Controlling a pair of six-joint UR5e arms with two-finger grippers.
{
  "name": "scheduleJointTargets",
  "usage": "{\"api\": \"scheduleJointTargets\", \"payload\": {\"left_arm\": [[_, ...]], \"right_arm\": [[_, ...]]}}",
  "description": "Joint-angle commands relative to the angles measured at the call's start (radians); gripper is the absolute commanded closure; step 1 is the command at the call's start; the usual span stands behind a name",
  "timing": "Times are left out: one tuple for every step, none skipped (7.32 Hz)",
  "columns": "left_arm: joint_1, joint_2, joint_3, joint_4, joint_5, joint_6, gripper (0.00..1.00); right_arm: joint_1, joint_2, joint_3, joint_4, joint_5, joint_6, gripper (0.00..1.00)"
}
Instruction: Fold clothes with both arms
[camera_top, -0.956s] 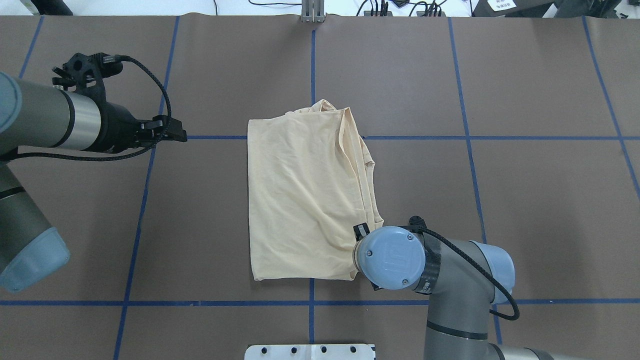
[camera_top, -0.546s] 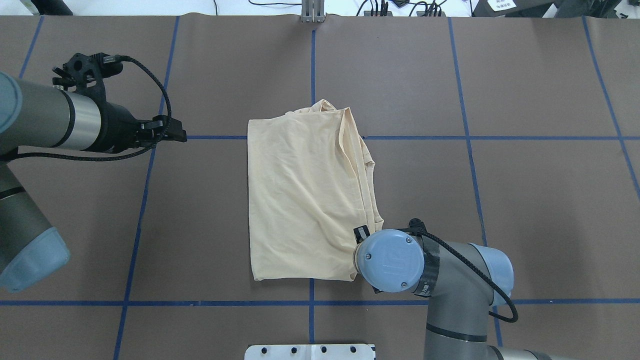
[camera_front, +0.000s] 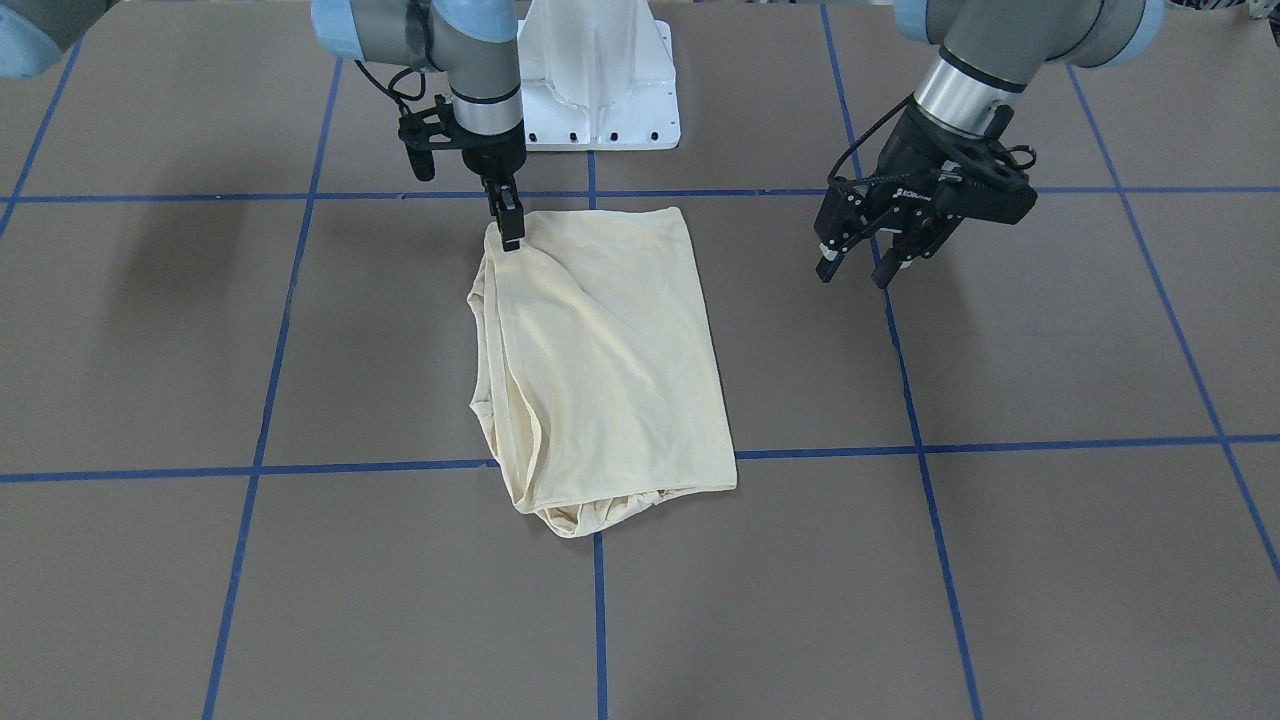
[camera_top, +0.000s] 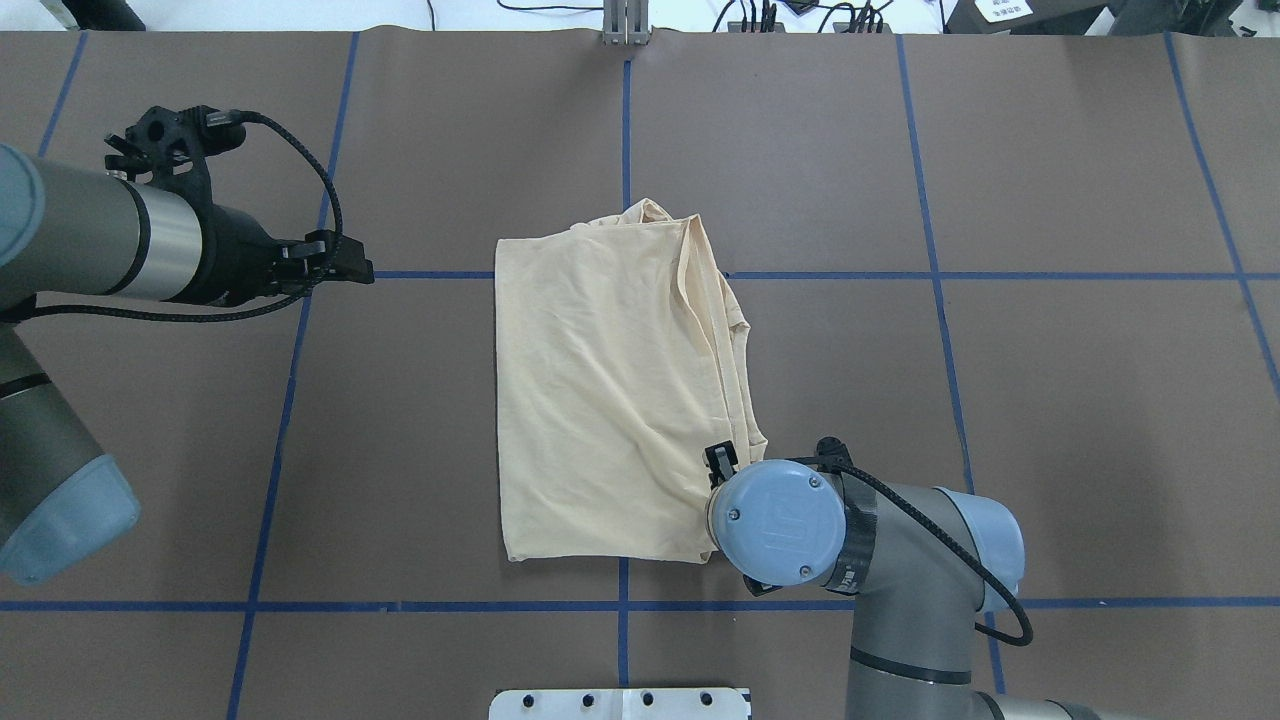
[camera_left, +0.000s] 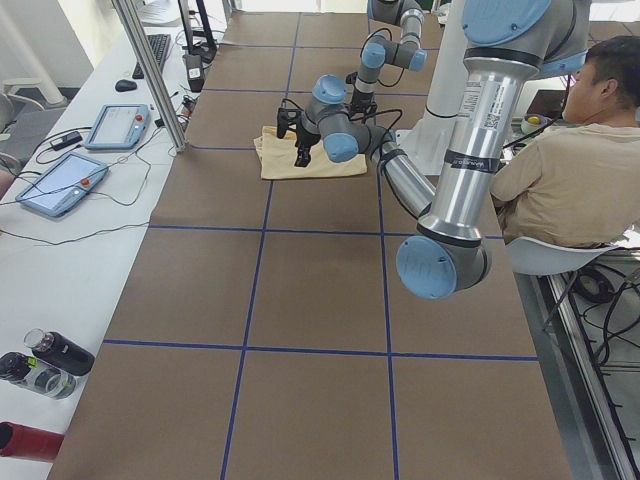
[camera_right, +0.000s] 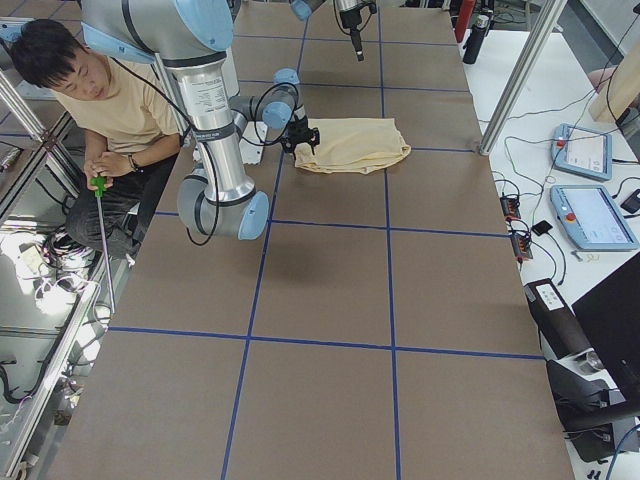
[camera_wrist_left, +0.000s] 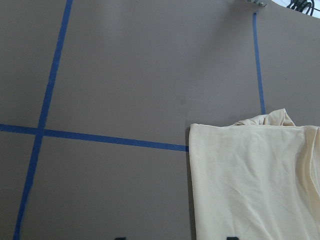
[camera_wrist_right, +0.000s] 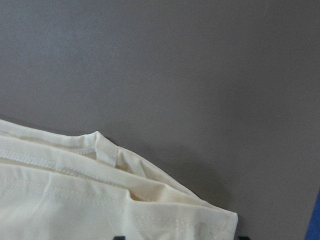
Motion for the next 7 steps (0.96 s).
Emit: {"api": "scheduleJointTargets", "payload": {"left_arm": [[0.0, -0.001, -0.001, 0.0, 0.001, 0.0, 0.27], [0.0, -0.001, -0.001, 0.0, 0.001, 0.0, 0.27], [0.0, -0.001, -0.003, 0.0, 0.001, -0.002, 0.27], [0.0, -0.001, -0.003, 0.0, 0.001, -0.006, 0.27], [0.0, -0.001, -0.003, 0.0, 0.001, -0.008, 0.27], [0.0, 0.0, -0.003, 0.0, 0.001, -0.006, 0.27], [0.0, 0.0, -0.003, 0.0, 0.001, -0.006, 0.27]], "right_arm": [[-0.021, 0.004, -0.027, 0.004, -0.003, -0.005, 0.0], [-0.021, 0.004, -0.028, 0.004, -0.003, -0.005, 0.02], [-0.021, -0.001, -0.028, 0.004, -0.003, -0.005, 0.14], [-0.02, 0.002, -0.027, 0.003, -0.002, 0.0, 0.43], [-0.02, -0.002, -0.031, 0.006, -0.002, -0.002, 0.46], [-0.02, 0.004, -0.031, 0.004, -0.003, 0.0, 0.46], [-0.018, 0.005, -0.036, 0.004, -0.003, 0.002, 0.47]]}}
